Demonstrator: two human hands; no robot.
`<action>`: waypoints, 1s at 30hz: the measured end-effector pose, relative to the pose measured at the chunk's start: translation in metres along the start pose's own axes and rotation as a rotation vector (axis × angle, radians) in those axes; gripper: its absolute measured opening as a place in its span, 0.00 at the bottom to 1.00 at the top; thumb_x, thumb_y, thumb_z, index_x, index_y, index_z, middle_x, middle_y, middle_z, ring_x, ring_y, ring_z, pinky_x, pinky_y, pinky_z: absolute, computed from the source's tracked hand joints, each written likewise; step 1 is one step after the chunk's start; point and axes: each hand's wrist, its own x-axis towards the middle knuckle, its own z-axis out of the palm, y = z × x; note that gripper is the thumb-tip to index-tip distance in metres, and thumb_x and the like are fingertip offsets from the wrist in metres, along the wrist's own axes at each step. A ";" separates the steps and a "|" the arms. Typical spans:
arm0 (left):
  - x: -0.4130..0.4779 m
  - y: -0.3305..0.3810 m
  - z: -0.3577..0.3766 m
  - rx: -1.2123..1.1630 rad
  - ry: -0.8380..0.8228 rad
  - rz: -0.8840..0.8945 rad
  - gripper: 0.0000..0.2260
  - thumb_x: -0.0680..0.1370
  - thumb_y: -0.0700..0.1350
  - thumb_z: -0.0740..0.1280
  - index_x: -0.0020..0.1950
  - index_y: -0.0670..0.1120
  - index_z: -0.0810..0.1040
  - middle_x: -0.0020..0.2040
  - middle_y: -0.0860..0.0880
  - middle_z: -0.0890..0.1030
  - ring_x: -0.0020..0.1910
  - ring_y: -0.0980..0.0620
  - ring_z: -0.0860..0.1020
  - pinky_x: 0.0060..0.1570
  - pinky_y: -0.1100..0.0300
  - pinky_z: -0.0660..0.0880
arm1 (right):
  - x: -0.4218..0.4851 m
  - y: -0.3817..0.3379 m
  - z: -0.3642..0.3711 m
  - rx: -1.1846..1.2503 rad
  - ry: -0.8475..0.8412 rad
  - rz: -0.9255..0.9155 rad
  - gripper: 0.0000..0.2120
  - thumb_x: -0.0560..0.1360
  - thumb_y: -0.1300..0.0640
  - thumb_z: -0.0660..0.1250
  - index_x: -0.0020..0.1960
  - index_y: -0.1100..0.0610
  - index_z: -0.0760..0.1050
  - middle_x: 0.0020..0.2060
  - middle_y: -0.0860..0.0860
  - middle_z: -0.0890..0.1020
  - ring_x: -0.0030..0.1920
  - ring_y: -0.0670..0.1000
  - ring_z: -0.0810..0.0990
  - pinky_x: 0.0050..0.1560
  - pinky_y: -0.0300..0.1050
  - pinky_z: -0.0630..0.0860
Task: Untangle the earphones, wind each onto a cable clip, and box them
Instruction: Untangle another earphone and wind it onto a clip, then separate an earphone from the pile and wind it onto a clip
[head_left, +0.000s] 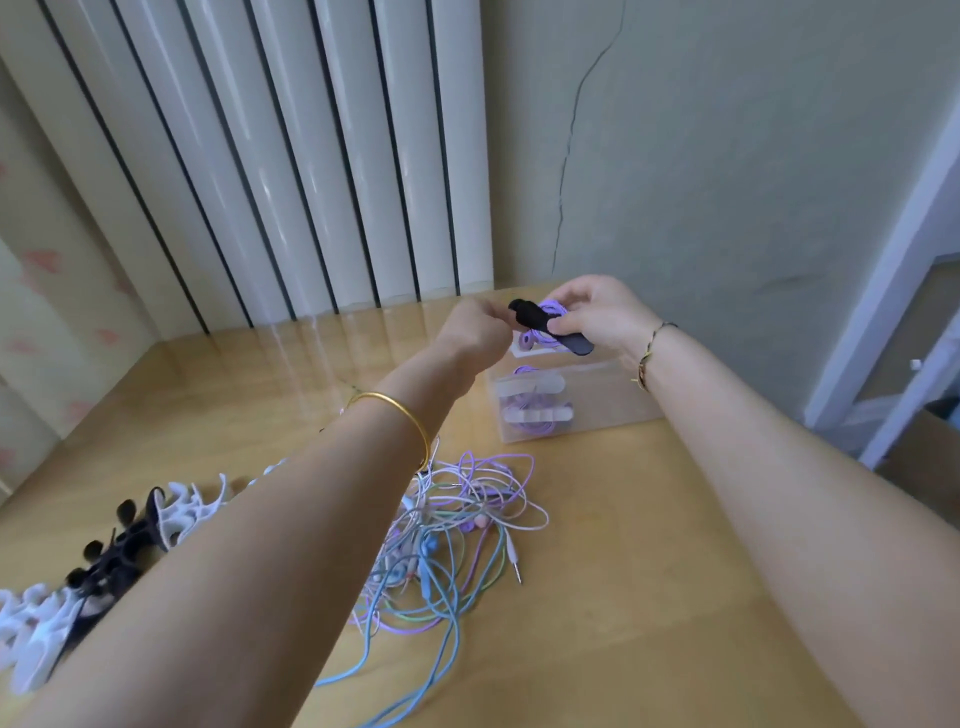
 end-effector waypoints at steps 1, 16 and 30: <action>0.004 -0.003 0.001 0.067 -0.001 -0.013 0.14 0.78 0.32 0.56 0.50 0.45 0.79 0.38 0.47 0.73 0.44 0.48 0.69 0.35 0.62 0.64 | 0.009 0.001 0.002 -0.086 -0.042 0.023 0.11 0.71 0.71 0.67 0.46 0.58 0.78 0.33 0.49 0.78 0.37 0.49 0.77 0.30 0.33 0.72; -0.038 -0.031 -0.074 0.229 0.053 0.013 0.14 0.76 0.32 0.59 0.53 0.45 0.81 0.49 0.44 0.79 0.44 0.51 0.74 0.30 0.71 0.69 | 0.030 -0.009 0.055 -0.965 -0.291 0.056 0.07 0.74 0.64 0.63 0.49 0.61 0.79 0.42 0.56 0.79 0.44 0.58 0.77 0.39 0.43 0.74; -0.162 -0.077 -0.099 0.329 -0.094 0.081 0.07 0.72 0.43 0.74 0.46 0.44 0.78 0.39 0.50 0.77 0.35 0.55 0.72 0.36 0.65 0.68 | -0.120 -0.026 0.102 -0.403 -0.137 -0.180 0.09 0.75 0.56 0.68 0.55 0.56 0.78 0.45 0.50 0.79 0.48 0.50 0.78 0.54 0.44 0.75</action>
